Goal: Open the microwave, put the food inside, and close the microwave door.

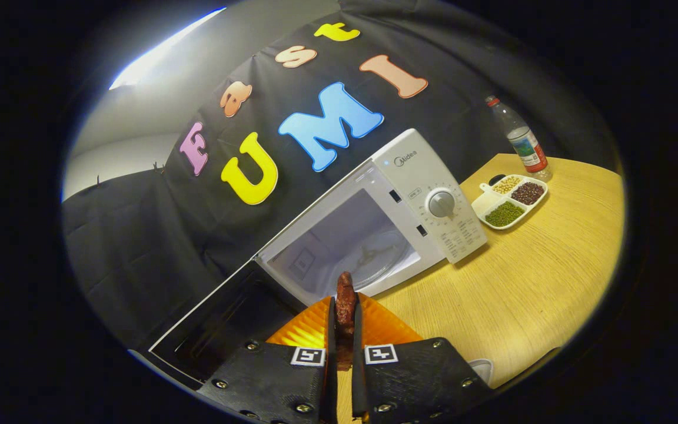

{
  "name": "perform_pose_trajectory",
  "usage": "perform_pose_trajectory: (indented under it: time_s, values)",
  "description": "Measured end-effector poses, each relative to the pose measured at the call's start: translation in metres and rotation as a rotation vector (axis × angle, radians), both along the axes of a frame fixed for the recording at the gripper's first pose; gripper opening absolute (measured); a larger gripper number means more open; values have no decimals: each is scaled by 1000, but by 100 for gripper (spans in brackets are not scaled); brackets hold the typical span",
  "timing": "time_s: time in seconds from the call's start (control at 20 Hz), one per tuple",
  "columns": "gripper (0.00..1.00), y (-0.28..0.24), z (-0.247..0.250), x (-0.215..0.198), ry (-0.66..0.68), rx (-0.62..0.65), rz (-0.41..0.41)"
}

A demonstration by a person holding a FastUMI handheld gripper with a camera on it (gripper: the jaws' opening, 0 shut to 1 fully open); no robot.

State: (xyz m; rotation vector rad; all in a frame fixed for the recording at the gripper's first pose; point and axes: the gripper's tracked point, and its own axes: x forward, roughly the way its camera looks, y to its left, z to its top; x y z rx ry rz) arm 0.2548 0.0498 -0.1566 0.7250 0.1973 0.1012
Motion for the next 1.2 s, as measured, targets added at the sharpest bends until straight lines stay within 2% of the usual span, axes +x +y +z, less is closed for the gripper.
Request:
perform_pose_trajectory:
  time_s: [0.2,0.55,0.9,1.2]
  values:
    - [10,15,-1,43,-10,-84,-31]
    - [10,34,-9,127,21,-110,-58]
    - [10,52,-19,209,44,-18,-101]
    - [10,47,-38,246,45,54,-134]
